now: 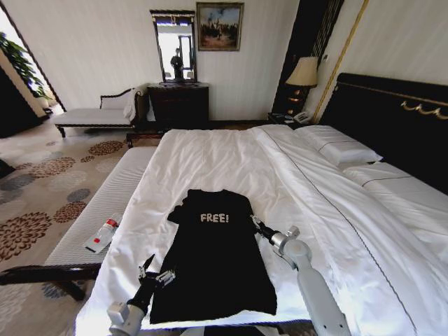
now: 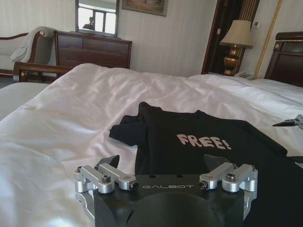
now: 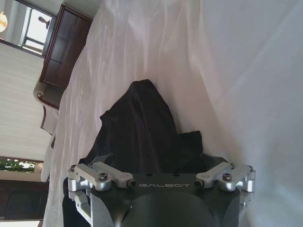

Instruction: Fold the clothes on the bed.

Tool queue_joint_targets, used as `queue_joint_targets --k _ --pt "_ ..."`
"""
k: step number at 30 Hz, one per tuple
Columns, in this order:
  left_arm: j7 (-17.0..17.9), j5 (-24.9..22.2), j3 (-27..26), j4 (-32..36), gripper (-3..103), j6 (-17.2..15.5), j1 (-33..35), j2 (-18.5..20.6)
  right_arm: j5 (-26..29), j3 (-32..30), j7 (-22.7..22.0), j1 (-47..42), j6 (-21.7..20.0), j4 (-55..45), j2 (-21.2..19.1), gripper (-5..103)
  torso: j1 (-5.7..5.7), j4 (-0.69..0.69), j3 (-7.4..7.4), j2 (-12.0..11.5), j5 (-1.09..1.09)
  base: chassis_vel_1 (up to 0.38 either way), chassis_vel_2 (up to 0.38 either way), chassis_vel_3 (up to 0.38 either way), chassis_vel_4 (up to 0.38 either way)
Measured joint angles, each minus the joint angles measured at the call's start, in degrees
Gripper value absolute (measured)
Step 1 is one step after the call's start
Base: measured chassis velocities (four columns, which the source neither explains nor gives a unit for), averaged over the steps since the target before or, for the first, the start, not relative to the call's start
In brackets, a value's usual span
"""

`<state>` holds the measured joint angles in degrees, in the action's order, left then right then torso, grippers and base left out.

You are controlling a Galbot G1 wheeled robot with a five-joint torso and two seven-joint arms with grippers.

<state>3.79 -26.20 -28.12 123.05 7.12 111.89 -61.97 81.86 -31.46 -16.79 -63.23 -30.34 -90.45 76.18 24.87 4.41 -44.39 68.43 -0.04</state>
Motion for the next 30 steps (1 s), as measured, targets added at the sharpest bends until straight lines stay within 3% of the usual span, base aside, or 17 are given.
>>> queue_joint_targets --k 14,19,21,24,27,30 --pt "0.07 -0.01 -1.55 0.9 100 -0.05 1.53 -0.48 -0.57 -0.02 0.65 2.17 0.01 2.52 1.03 101 0.0 0.0 0.0 0.0 0.0 0.0 0.0 0.0 0.0" --pt "0.06 -0.22 -2.22 0.98 100 -0.01 2.24 -0.48 -2.34 -0.14 1.95 2.4 0.05 3.73 0.89 82 0.0 0.0 0.0 0.01 0.0 0.0 0.0 0.0 0.0" --pt "0.03 -0.22 -2.25 0.91 100 0.05 2.37 -0.52 -2.64 -0.26 2.22 2.41 0.11 4.01 0.73 82 0.0 0.0 0.0 0.01 0.0 0.0 0.0 0.0 0.0" --pt "-0.01 -0.23 -2.21 0.81 100 0.12 2.39 -0.66 -3.17 -0.57 2.85 2.38 0.3 4.44 0.23 65 0.0 0.0 0.0 0.01 0.0 0.0 0.0 0.0 0.0" --pt "-0.02 -0.25 -2.11 0.81 100 0.13 2.2 -0.69 -3.56 -0.65 3.27 2.4 0.47 4.83 -0.12 60 0.0 0.0 0.0 0.01 0.0 0.0 0.0 0.0 0.0" --pt "-0.03 -0.44 -2.1 0.91 100 0.13 2.01 -0.6 -4.1 -0.66 3.78 2.81 0.67 5.61 -0.46 44 0.0 0.0 0.0 0.0 0.0 0.0 0.0 0.0 0.0"
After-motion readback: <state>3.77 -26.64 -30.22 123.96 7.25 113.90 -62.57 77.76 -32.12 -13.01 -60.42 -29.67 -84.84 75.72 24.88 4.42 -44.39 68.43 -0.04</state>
